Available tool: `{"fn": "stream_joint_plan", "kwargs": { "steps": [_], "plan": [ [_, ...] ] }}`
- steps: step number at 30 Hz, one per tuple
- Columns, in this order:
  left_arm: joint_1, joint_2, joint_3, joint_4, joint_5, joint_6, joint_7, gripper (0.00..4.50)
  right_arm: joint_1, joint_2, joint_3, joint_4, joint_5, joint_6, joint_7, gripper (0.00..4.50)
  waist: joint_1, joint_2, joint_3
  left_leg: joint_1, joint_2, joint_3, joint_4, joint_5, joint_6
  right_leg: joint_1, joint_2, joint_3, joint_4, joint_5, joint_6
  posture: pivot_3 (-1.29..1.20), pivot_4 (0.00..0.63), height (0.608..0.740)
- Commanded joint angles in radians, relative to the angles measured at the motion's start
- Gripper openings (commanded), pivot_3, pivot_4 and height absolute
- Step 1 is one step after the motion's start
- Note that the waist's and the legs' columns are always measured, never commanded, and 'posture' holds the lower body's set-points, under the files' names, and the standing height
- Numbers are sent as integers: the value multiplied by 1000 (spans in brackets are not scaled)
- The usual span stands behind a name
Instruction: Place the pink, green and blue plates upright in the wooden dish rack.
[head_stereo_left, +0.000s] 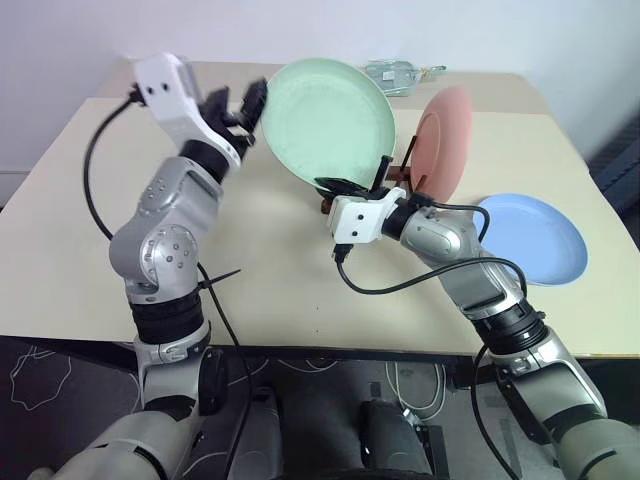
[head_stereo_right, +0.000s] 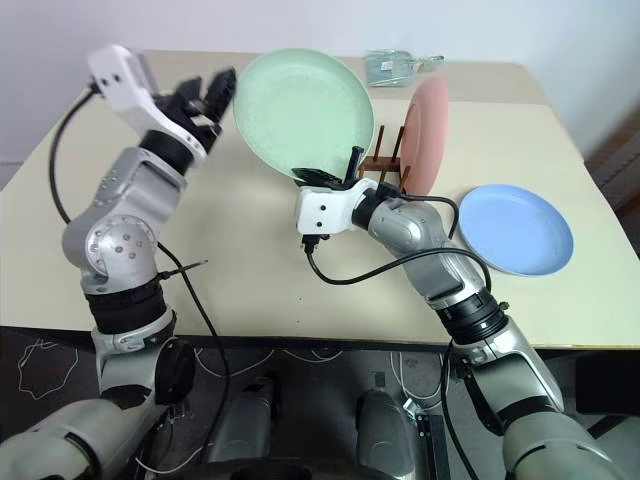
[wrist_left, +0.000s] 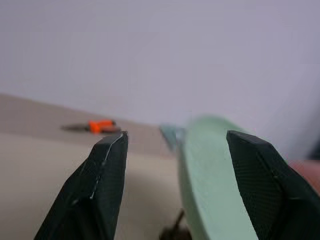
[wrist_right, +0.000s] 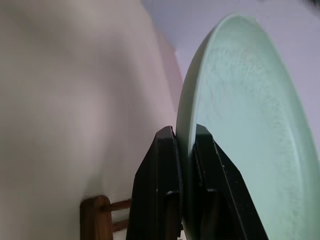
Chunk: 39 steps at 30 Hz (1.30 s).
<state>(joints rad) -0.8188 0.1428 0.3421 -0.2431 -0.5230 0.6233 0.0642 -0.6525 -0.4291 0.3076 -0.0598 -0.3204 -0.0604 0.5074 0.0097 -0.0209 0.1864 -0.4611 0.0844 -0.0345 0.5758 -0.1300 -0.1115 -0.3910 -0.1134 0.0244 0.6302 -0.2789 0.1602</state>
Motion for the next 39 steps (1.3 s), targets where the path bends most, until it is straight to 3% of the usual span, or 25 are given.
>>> {"fn": "stream_joint_plan", "kwargs": {
  "steps": [1,4,7,9,15,22,31,34,38,39],
  "plan": [
    [0,89,7,19,123,-154,-2,2899,12,46,-138,-108,189,68,9,0,-3,0,0,0,0,0,0,0,0,0,0,0,0,0,0,0,150,740],
    [64,175,-91,44,186,-228,-139,2899,9,126,-277,-187,463,210,22,0,0,0,0,1,0,0,-1,0,0,1,0,0,0,0,1,0,150,740],
    [241,261,-290,-11,163,-237,-433,2899,-34,212,-447,-249,793,470,-63,0,4,1,0,0,0,0,-1,0,0,2,0,0,0,1,1,0,150,740],
    [364,292,-395,-59,141,-237,-570,2899,-57,232,-508,-254,897,582,-124,0,2,1,-1,0,0,0,0,-1,1,2,0,0,0,1,0,0,150,740],
    [472,320,-526,-94,194,-295,-712,2899,-89,242,-563,-235,1026,722,-219,0,-9,6,0,-1,1,0,-1,-1,1,-3,0,0,2,0,-4,0,150,740],
    [477,298,-510,-98,202,-282,-707,2899,-120,243,-586,-165,1103,789,-265,0,-21,8,0,-1,1,0,-1,-1,1,-2,0,0,2,0,-3,0,150,740],
    [484,298,-504,-106,210,-276,-707,2899,-204,237,-577,44,1055,798,-316,0,-23,8,0,-1,1,0,0,-1,1,-2,0,0,2,1,-1,0,150,740],
    [479,294,-509,-104,217,-278,-705,2975,-254,221,-565,132,1011,776,-313,1081,-23,9,0,-1,1,0,-1,-1,2,-3,0,0,2,1,-1,0,150,740],
    [479,289,-508,-108,220,-273,-704,2975,-271,167,-470,146,861,642,-248,2891,-21,9,0,-1,1,0,-1,-1,2,-3,0,0,1,1,0,0,150,740],
    [480,289,-508,-109,221,-273,-703,2975,-270,158,-452,144,832,612,-233,2891,-21,9,0,-2,1,0,-1,-1,2,-3,0,0,1,1,0,0,150,740]
  ]
}}
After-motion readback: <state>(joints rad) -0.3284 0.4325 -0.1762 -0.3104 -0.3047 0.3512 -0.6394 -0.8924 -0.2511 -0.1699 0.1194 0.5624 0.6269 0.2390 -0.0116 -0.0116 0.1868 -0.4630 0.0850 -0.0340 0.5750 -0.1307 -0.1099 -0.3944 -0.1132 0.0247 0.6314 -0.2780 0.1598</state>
